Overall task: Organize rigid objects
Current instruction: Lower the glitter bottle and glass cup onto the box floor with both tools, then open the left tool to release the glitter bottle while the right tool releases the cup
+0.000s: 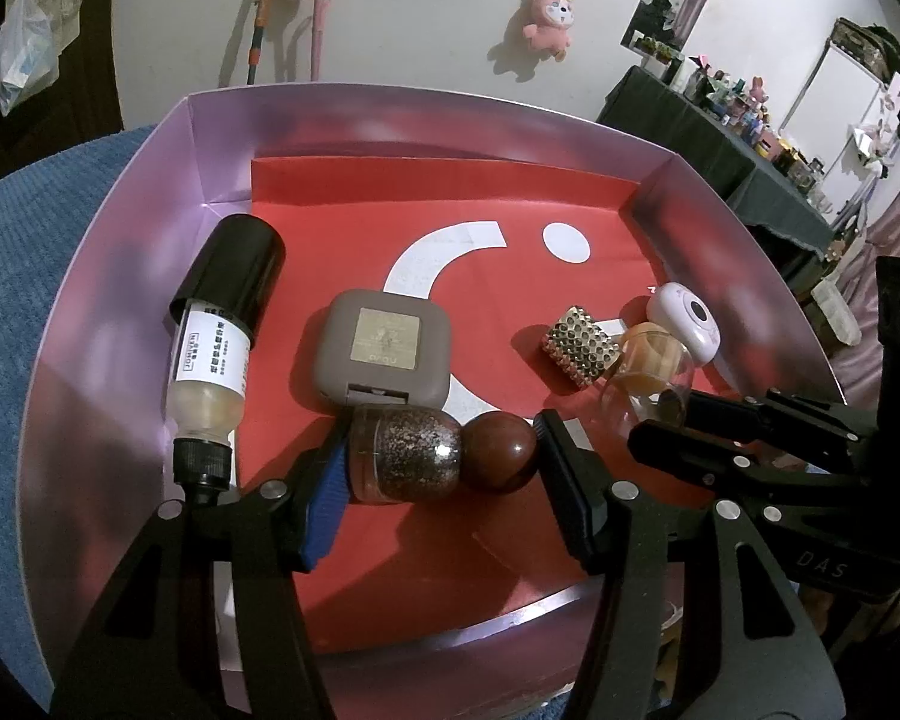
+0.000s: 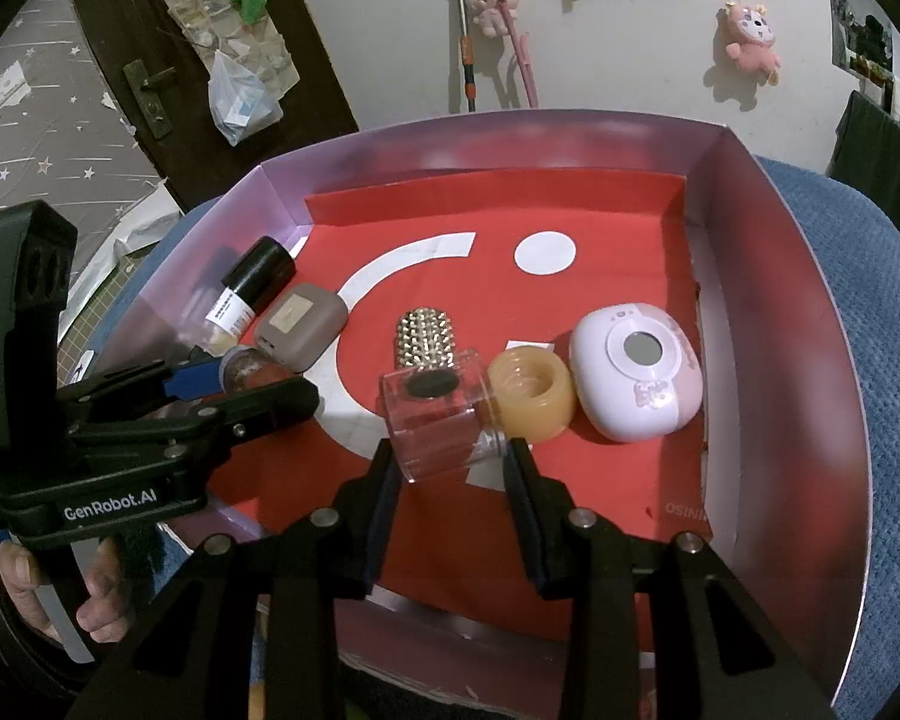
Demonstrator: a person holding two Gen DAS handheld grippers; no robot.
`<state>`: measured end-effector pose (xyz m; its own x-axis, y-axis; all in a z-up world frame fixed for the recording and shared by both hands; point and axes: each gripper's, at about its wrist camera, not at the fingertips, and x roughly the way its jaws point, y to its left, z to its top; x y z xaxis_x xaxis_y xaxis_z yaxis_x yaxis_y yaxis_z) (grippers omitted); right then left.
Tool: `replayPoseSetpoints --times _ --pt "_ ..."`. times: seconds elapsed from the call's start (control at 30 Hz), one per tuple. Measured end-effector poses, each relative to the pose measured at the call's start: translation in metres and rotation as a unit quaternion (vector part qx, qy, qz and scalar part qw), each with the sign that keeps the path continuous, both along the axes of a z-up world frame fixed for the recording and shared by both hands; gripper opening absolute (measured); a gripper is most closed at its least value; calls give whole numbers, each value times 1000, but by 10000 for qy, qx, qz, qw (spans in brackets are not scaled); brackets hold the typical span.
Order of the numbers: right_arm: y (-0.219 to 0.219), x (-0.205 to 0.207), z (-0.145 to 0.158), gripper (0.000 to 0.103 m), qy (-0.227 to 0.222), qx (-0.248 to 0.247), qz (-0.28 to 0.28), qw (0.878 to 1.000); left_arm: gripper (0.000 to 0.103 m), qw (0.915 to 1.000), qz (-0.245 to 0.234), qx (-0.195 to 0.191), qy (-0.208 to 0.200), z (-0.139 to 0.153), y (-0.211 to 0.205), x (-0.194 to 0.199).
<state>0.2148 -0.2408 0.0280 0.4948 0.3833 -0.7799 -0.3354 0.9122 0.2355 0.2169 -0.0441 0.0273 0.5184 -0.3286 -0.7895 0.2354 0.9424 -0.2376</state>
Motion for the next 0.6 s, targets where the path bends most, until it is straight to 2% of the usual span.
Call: replayPoseSetpoints --times 0.27,0.43,0.6 --pt "0 0 1 38 -29 -4 0 10000 56 10000 -2 96 9 0 -1 -1" --pt "1 -3 3 49 -73 -6 29 10000 57 10000 15 77 35 0 -2 -2" --pt "-1 -7 4 50 -91 32 27 9999 57 9998 51 181 -46 4 -2 -6"
